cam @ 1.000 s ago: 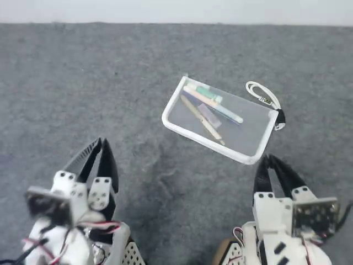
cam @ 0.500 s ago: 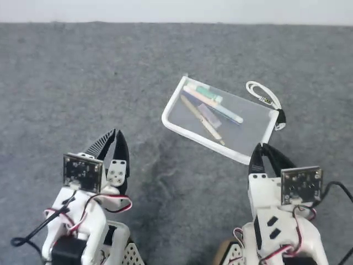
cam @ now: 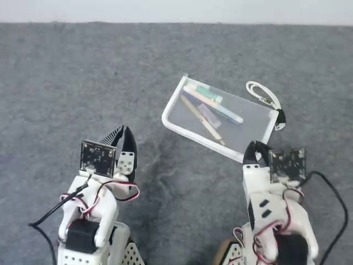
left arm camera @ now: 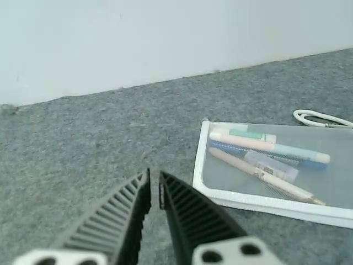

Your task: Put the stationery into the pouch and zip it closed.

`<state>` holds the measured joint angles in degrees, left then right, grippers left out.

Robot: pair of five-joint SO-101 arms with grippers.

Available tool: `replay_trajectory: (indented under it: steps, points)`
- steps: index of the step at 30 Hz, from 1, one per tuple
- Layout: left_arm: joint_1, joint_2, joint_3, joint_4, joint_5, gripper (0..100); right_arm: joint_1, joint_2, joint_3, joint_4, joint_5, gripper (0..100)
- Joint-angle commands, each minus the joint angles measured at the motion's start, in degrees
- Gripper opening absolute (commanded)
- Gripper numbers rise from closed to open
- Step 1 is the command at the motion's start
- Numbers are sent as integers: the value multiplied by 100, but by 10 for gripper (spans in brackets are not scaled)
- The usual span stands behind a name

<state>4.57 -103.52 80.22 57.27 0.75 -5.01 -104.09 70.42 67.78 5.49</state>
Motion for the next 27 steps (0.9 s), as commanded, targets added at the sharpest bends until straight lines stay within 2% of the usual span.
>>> replay_trajectory:
  steps: [1,11,18,25,27]
  points:
    - [-26,-97,4,-193,-44,23,31,4,422,-374,105,6]
    - [-26,-97,418,-202,-44,23,31,4,1495,-910,105,6]
    - [-44,-97,884,-360,-53,23,31,4,2066,-927,88,6]
    - [-800,-97,1560,-1143,-53,26,31,4,2523,-927,79,6]
    - [-897,-62,1640,-1134,-53,26,4,13,2611,-866,70,6]
